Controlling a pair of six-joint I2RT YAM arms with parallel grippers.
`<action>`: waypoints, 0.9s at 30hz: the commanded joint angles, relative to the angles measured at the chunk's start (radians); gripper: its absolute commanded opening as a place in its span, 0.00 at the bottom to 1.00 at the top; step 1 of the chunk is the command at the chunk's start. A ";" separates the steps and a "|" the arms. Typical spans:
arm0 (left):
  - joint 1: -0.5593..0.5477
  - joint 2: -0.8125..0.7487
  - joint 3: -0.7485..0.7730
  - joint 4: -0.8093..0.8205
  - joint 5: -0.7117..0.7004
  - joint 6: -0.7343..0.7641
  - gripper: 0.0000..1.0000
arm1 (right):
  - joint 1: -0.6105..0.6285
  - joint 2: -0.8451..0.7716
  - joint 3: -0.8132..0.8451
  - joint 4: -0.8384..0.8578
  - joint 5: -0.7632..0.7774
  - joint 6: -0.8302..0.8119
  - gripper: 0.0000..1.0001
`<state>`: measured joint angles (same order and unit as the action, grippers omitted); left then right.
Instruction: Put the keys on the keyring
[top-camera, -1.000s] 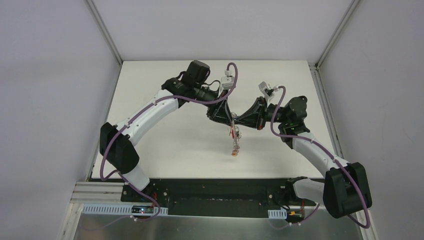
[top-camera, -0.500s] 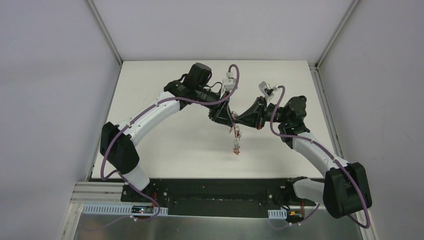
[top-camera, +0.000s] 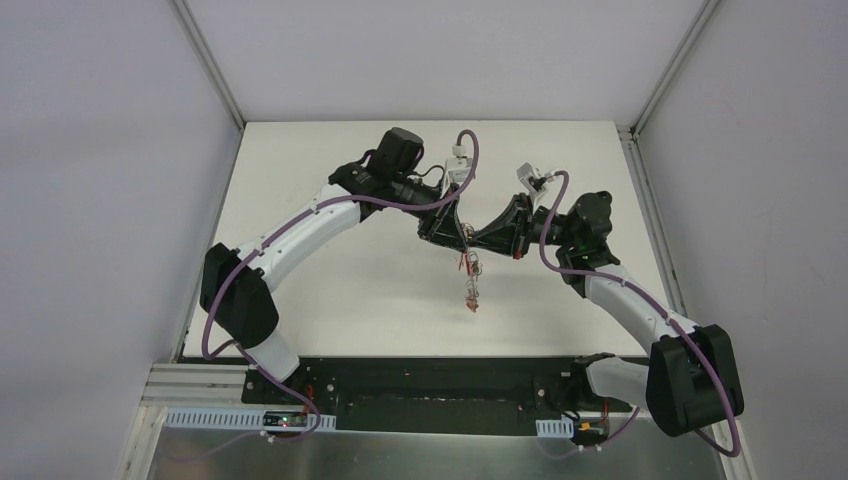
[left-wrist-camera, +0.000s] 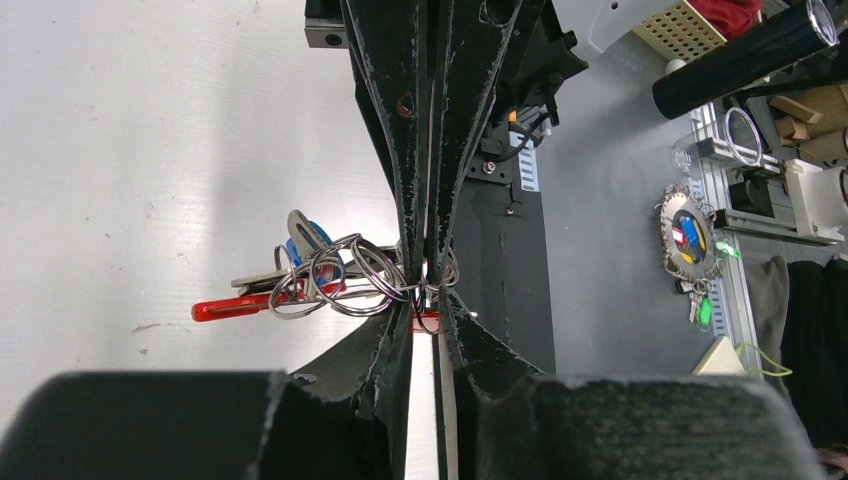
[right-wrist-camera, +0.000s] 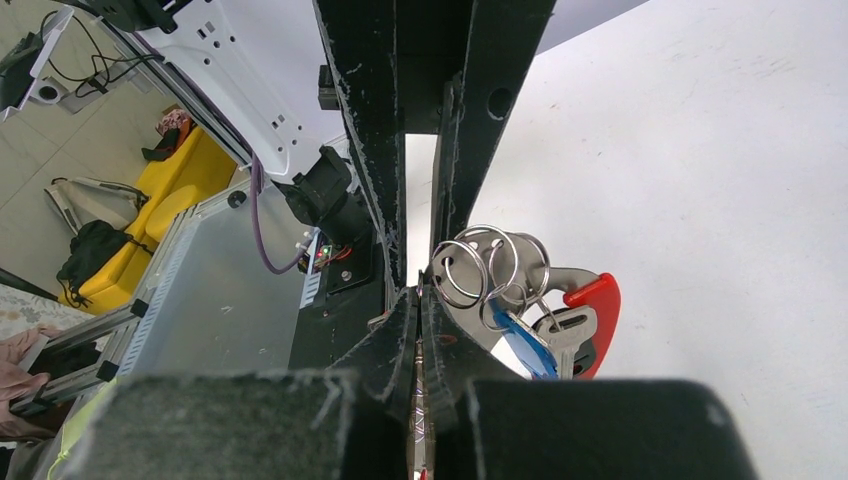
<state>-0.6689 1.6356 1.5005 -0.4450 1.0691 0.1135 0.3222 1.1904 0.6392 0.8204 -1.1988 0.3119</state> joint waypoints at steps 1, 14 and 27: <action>-0.016 -0.038 0.006 0.043 0.026 -0.008 0.14 | 0.000 -0.018 0.027 0.035 0.007 -0.013 0.00; -0.018 -0.026 0.040 0.030 0.013 -0.031 0.00 | 0.000 -0.021 0.030 -0.009 0.003 -0.055 0.00; -0.077 0.041 0.308 -0.559 -0.356 0.318 0.00 | -0.010 -0.043 0.050 -0.105 -0.013 -0.140 0.24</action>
<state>-0.7086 1.6684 1.7279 -0.8062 0.8536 0.3016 0.3202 1.1687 0.6418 0.7238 -1.1912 0.2104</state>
